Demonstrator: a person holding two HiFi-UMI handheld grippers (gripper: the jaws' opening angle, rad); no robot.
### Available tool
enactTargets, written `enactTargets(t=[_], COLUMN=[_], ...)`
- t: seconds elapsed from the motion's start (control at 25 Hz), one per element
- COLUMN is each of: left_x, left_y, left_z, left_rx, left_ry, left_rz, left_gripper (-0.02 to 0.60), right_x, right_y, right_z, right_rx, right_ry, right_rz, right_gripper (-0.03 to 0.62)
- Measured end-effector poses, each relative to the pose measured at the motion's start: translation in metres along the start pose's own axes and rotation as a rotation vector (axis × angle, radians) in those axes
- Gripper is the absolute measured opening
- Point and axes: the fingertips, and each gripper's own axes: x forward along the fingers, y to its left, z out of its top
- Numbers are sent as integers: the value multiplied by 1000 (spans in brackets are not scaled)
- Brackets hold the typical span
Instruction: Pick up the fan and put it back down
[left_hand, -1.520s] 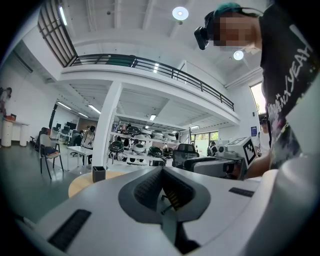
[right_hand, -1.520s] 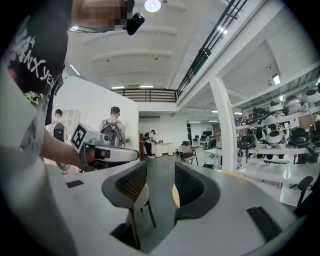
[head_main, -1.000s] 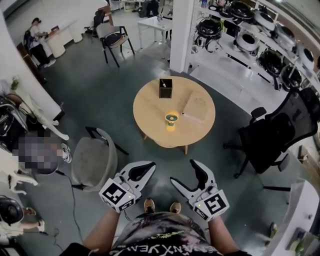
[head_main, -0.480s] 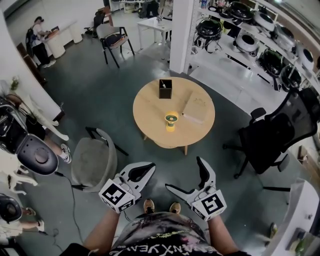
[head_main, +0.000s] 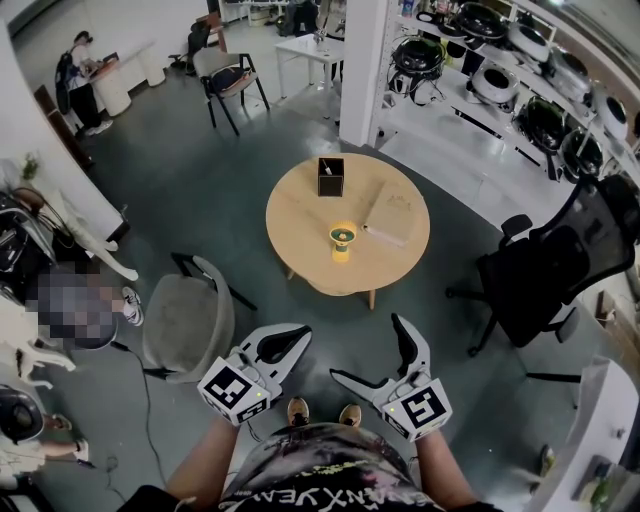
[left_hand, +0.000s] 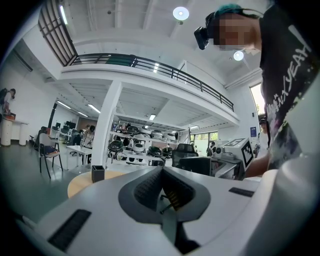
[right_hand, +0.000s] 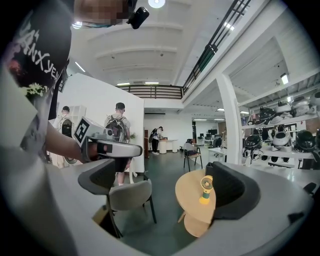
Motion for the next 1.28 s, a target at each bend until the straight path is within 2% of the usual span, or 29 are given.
enactTargets(t=[0.76,1.28], left_x=[5,10], left_y=[-23,-69], left_z=[0,-2], left_rx=[47,67], left_ry=[15,9], left_rz=[12,66], left_gripper=[12,12], right_x=[-20,-62], right_y=[-2,-4], right_z=[-1,-4], right_rx=[-13,-25], right_ry=[-26,-57], right_rz=[6,51], right_gripper=[586,586])
